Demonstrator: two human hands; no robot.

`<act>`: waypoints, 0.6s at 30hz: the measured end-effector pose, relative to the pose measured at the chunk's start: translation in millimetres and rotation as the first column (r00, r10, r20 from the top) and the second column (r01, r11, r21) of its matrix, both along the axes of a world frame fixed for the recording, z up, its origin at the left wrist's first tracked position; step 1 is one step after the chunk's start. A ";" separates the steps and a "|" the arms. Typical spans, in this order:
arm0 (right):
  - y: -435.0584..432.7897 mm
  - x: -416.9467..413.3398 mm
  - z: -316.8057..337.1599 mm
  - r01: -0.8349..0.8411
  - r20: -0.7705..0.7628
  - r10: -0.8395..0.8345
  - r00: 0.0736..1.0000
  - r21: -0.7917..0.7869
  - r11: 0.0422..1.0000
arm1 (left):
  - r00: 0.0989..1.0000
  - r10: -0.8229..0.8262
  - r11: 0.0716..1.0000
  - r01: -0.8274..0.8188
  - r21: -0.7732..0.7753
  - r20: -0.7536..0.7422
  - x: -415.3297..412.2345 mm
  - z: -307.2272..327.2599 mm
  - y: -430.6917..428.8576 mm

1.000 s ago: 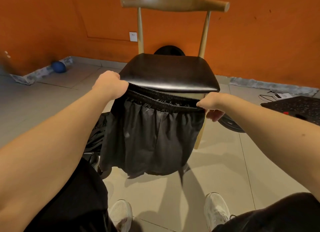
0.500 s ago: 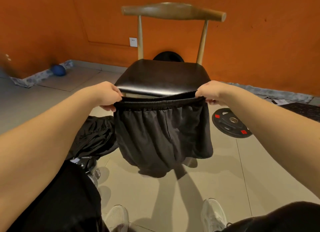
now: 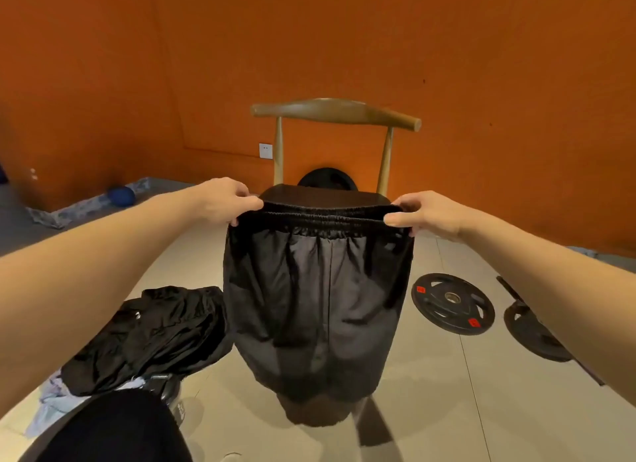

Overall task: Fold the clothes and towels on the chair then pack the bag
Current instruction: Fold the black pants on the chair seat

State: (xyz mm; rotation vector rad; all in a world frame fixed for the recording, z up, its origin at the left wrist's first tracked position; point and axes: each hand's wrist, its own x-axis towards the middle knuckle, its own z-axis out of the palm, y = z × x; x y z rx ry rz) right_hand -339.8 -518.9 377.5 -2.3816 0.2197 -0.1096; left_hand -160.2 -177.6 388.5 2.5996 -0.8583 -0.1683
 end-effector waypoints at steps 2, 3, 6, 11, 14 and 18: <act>-2.8 1.2 6.5 -0.029 -0.016 0.028 0.999 -0.130 0.991 | 0.995 -0.060 0.991 0.051 0.120 0.074 5.9 2.2 0.0; -4.4 4.0 8.6 -0.025 -0.003 0.025 1.000 -0.191 0.981 | 0.985 -0.084 0.984 0.059 0.167 0.149 9.5 0.9 -1.6; -6.1 11.9 14.8 0.011 0.051 0.004 0.999 -0.293 0.956 | 0.950 -0.054 0.997 0.035 0.067 0.308 24.4 -5.2 -10.0; -17.6 34.9 20.1 0.114 0.140 -0.078 0.987 -0.273 0.955 | 0.925 0.033 0.999 -0.035 -0.002 0.378 53.8 -3.7 -23.3; -22.7 56.4 28.2 0.164 0.200 -0.096 0.975 -0.359 0.919 | 0.885 0.035 0.995 -0.073 0.064 0.464 78.4 2.2 -35.8; -37.0 93.9 40.6 0.180 0.225 -0.077 0.971 -0.486 0.855 | 0.810 0.085 0.971 -0.197 0.133 0.580 112.2 14.1 -69.6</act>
